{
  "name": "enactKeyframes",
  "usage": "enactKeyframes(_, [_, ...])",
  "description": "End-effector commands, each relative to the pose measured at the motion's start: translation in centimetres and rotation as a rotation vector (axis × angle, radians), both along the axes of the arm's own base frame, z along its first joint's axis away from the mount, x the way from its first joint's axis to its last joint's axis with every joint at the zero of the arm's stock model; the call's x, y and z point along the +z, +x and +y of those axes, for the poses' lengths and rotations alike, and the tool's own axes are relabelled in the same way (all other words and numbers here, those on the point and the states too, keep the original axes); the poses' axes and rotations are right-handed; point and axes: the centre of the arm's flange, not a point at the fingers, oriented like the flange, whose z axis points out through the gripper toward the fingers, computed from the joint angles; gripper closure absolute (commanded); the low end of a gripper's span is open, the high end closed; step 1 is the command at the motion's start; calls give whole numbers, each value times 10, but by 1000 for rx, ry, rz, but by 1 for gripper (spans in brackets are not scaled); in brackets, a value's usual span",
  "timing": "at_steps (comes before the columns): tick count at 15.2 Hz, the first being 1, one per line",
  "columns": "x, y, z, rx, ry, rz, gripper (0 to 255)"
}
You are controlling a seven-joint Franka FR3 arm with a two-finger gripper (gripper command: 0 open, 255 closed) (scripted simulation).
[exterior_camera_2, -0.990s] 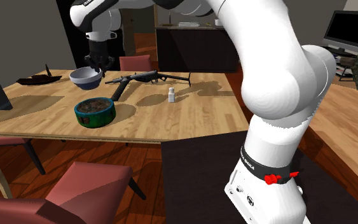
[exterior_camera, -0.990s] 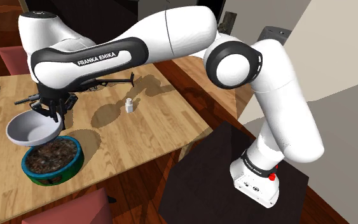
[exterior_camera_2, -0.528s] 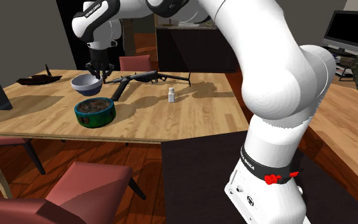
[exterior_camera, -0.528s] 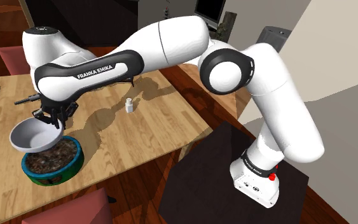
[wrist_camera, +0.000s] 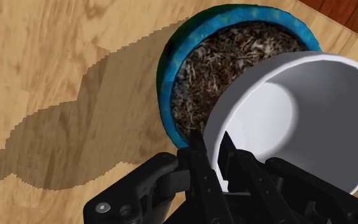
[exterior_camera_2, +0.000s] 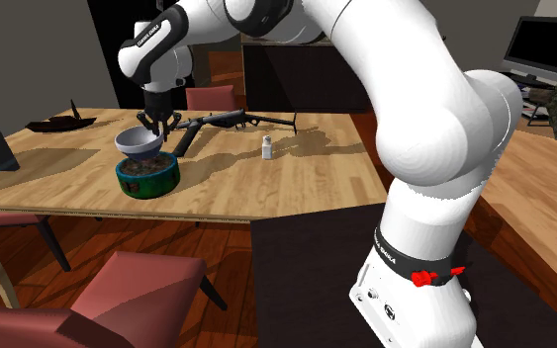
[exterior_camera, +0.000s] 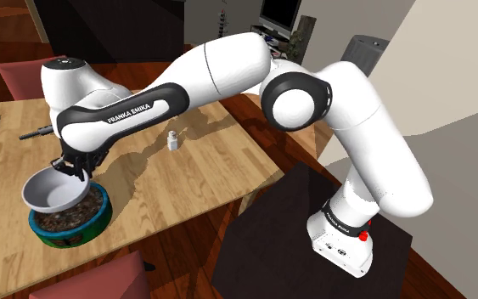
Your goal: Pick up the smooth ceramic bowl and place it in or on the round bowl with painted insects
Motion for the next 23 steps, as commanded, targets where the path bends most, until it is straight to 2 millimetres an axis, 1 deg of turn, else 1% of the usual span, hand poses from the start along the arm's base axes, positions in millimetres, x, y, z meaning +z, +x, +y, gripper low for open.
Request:
enactKeyframes(1, [-10,0,0,0,1,-1,255])
enactKeyframes(2, [-15,0,0,0,1,-1,255])
enactKeyframes(9, [-15,0,0,0,1,-1,255])
enactKeyframes(10, [-15,0,0,0,1,-1,0])
enactKeyframes(15, [-15,0,0,0,1,-1,0])
enactKeyframes(18, [24,-3,-5,0,1,-1,0])
enactKeyframes(19, [35,-4,-6,0,1,-1,0])
enactKeyframes(23, [35,-4,-6,0,1,-1,0])
